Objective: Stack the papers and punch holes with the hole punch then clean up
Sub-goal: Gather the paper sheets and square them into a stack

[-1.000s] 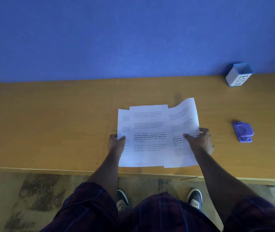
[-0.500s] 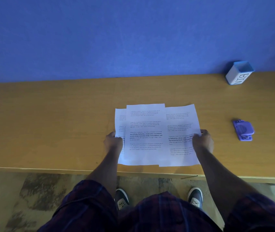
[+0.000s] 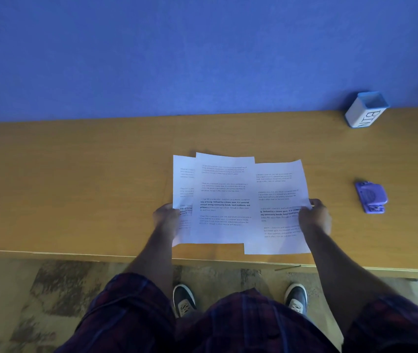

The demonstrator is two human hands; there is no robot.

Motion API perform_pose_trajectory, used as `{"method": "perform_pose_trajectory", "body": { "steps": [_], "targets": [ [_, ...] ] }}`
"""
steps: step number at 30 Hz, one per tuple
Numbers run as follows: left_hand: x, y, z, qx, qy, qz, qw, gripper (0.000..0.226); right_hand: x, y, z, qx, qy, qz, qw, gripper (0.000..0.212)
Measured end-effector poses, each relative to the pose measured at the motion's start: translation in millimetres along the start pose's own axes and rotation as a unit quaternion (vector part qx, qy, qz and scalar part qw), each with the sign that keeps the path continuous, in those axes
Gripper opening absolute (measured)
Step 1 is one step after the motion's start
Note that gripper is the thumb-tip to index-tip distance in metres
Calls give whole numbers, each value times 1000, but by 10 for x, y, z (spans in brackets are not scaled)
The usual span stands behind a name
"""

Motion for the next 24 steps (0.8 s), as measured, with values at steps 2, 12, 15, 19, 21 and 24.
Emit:
{"method": "perform_pose_trajectory", "body": {
  "steps": [2,12,15,19,21,24],
  "targets": [
    [33,42,-16,-19,9,8,1000,30,6,12,17,-3,1,2,1000,37],
    [94,102,-73,-62,32,2,998,29,-15,-10,13,-5,11,-3,1000,38],
    [61,23,-99,-52,20,-16,998,28,-50,-82,-18,4,20,-20,1000,35],
    [7,-86,-117,-6,12,-36,999,25,-87,-209,-69,6,21,-49,999,30],
    [-14,-122,-96,24,-7,-48,999,23,-106,-247,-92,12,23,-53,998,29],
    [-15,-166,-72,31,-17,-44,998,27,-135,-252,-117,-3,28,-43,999,35]
  ]
}}
Point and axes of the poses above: each hand's wrist, its own x-axis towards the middle knuckle, its own y-axis out of the back of the hand, z = x × y, the point moved 4 cm from there along x, towards the middle knuckle, and after that the axes turned 12 degrees about -y, right-handed, at the moved point
